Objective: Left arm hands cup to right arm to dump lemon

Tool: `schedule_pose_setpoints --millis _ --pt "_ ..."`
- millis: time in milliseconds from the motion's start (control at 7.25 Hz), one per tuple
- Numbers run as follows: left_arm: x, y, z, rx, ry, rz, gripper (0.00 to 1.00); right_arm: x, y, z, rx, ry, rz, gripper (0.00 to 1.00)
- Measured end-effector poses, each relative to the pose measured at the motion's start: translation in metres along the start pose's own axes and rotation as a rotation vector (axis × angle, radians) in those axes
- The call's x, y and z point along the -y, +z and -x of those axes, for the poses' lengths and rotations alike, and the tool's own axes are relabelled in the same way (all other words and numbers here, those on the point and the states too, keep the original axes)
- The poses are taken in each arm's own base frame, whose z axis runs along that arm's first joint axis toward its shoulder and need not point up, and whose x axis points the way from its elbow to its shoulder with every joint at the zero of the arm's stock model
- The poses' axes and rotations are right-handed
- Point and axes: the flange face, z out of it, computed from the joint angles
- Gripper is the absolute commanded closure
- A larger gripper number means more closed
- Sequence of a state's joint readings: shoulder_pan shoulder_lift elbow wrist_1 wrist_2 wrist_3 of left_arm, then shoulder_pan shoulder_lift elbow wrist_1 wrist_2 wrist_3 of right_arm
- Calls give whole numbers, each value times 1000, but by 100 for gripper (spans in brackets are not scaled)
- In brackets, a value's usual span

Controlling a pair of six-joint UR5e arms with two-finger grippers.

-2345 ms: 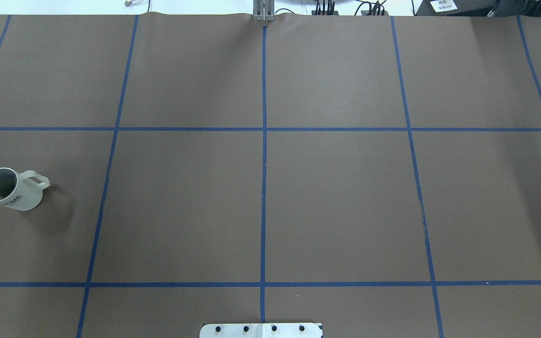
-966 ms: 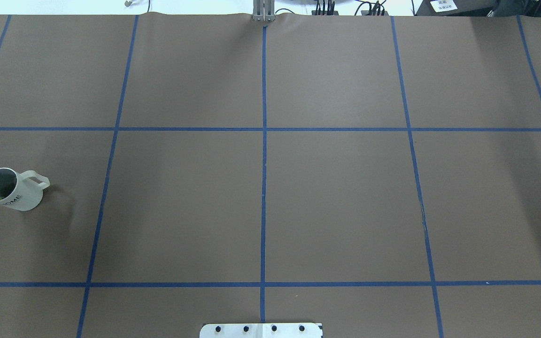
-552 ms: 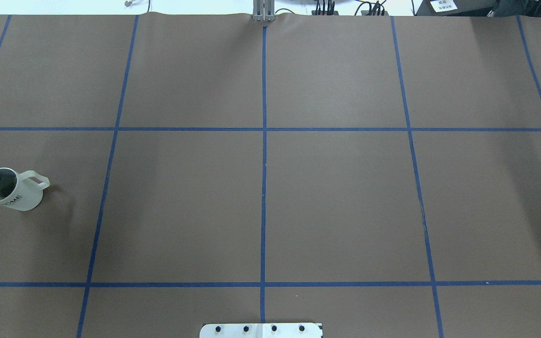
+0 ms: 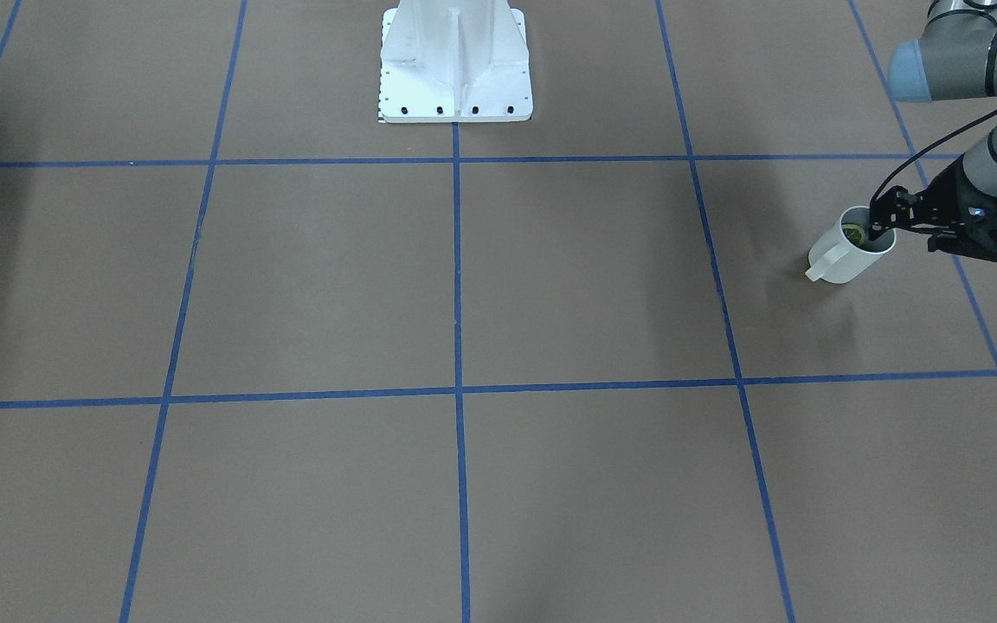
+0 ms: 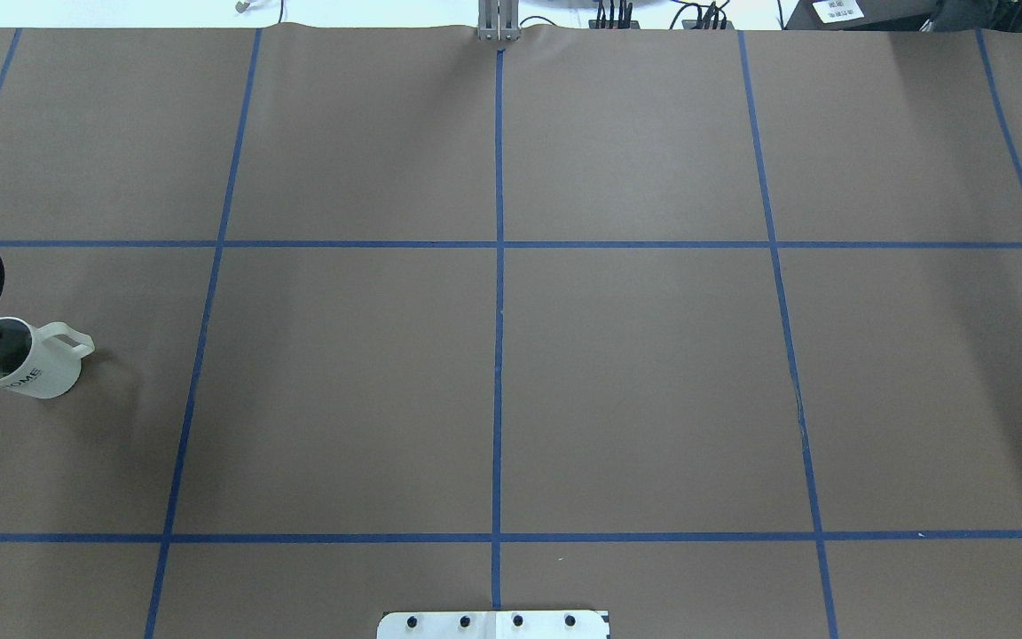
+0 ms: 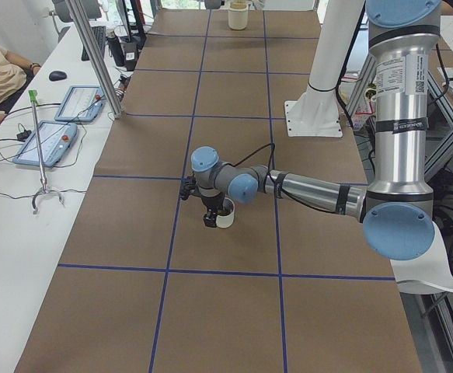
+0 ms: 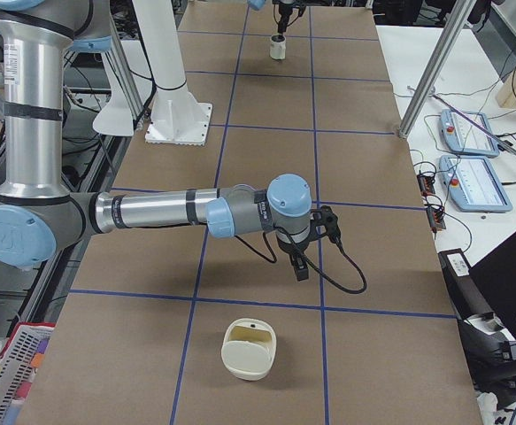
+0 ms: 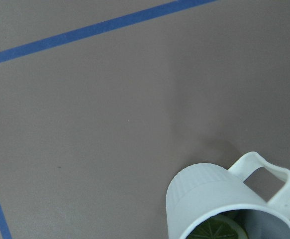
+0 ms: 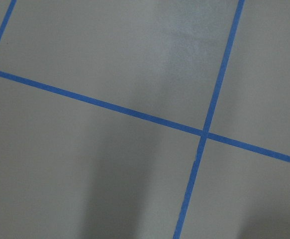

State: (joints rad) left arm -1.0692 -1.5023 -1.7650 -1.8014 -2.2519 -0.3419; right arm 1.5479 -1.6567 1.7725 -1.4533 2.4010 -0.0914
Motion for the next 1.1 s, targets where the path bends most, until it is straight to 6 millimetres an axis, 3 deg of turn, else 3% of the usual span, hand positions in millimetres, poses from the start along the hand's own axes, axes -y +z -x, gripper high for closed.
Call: schedule_pose_setpoints --millis 138,414,690,966,1103 --pt "0 1 1 1 -3 2 99 0 0 1 6 -2 -1 0" --pt "4 -7 -9 -17 -60 -10 100 -1 1 2 21 -1 -1 0" --pt "8 -32 -40 -145 -98 10 100 -2 2 3 33 -2 0 0" --pt "30 -78 -79 -215 -161 30 100 -2 3 6 61 -9 -8 0" --pt "47 -107 -108 -229 -215 23 100 1 2 12 83 -36 -28 0"
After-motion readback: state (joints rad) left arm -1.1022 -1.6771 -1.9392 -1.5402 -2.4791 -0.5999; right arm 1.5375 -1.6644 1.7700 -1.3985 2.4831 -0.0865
